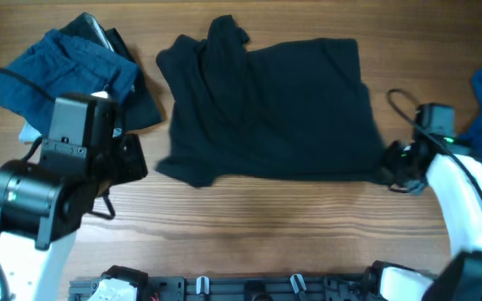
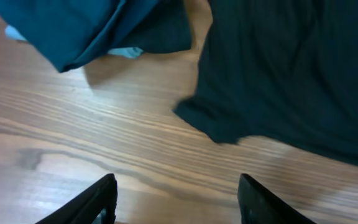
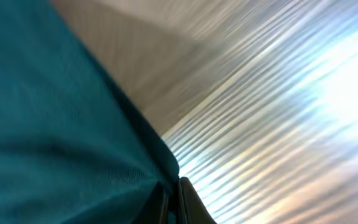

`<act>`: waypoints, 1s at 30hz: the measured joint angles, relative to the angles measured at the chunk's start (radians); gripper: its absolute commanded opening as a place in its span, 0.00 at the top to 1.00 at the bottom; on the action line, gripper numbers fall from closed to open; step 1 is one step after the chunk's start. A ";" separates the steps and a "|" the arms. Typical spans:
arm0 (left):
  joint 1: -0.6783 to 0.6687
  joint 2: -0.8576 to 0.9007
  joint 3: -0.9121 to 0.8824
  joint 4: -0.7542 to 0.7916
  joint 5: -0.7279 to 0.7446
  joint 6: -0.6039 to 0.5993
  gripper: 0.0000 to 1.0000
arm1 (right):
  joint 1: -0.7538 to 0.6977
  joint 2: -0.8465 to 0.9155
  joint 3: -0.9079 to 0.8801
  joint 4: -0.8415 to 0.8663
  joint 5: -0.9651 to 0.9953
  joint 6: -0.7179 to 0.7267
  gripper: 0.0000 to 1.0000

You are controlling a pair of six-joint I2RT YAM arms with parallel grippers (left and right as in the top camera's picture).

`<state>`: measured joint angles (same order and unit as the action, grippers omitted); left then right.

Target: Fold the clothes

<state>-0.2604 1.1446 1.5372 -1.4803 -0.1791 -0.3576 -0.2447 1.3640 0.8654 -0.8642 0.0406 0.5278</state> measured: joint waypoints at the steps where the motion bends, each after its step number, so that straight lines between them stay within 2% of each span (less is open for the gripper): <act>1: 0.000 0.016 -0.016 0.016 0.006 0.000 0.37 | -0.013 -0.029 0.007 -0.014 0.035 0.007 0.96; 8: 0.000 0.151 -0.204 0.151 0.119 0.000 0.38 | -0.047 -0.056 0.009 -0.069 0.174 0.029 0.96; 11: 0.000 0.207 -0.304 0.230 0.187 0.000 0.35 | -0.047 -0.056 0.009 -0.071 0.185 0.029 0.96; 19: 0.000 0.364 -0.552 0.541 0.352 -0.004 0.33 | -0.047 -0.056 0.009 -0.072 0.165 0.024 0.96; 20: 0.000 0.386 -0.566 0.571 0.366 -0.004 0.37 | -0.047 -0.056 0.009 -0.071 0.161 0.019 0.96; 21: 0.000 0.447 -0.589 0.624 0.402 -0.005 0.53 | -0.047 -0.056 0.009 -0.072 0.157 0.017 0.96; 22: 0.000 0.485 -0.596 0.660 0.428 -0.009 0.62 | -0.047 -0.056 0.009 -0.072 0.149 0.013 0.96; 24: 0.000 0.551 -0.596 0.694 0.462 -0.013 0.93 | -0.047 -0.056 0.009 -0.072 0.143 0.009 0.96; 25: 0.000 0.575 -0.596 0.695 0.470 -0.019 0.96 | -0.047 -0.056 0.009 -0.071 0.143 0.006 0.96; 30: 0.000 0.624 -0.596 0.568 0.521 -0.016 0.96 | -0.047 -0.056 0.009 -0.071 0.142 0.005 0.96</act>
<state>-0.2600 1.7691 0.9413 -0.9123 0.3424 -0.3733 -0.2916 1.3079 0.8742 -0.9348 0.1822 0.5331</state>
